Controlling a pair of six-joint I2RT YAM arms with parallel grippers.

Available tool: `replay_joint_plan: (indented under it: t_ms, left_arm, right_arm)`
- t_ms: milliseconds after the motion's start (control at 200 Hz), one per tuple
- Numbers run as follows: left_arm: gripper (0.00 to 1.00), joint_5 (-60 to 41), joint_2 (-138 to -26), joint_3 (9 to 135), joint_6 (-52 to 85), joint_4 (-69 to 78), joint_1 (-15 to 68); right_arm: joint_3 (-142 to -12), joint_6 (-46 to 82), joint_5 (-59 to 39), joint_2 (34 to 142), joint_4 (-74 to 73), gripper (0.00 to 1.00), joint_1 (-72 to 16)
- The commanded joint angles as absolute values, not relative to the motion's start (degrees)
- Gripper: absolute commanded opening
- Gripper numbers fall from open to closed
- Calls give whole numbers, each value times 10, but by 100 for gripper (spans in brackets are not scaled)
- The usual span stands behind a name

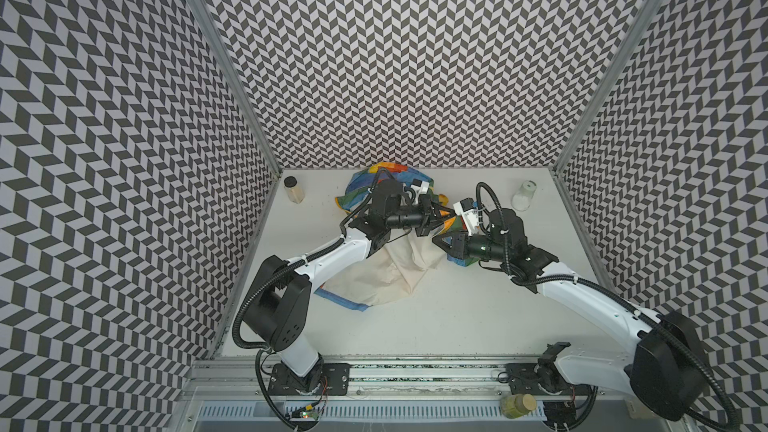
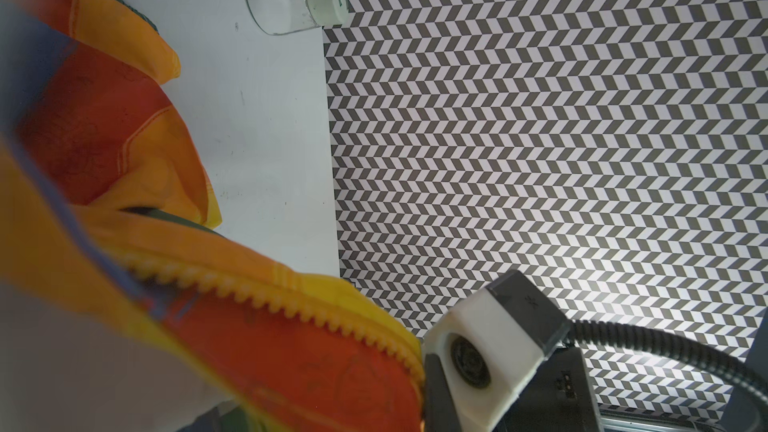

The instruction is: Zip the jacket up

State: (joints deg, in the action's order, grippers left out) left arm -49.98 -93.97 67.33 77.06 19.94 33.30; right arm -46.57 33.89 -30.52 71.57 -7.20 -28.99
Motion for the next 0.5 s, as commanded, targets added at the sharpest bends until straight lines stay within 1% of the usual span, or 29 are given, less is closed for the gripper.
replay_joint_plan:
  t_ms: [0,215,346,496]
  left_arm:
    - [0,-508,-940,689,784,237,334]
    - [0,-508,-942,690,785,237,334]
    - [0,-508,-943,689,786,239,333]
    - [0,-508,-943,687,786,238,334]
  right_arm:
    - [-454,334,-295,694,-85,23,-292]
    - [-448,327,-278,671,-64,20,-292]
    - [-444,325,-253,660,-52,14,-292]
    - [-451,321,-249,662,-38,12,-291]
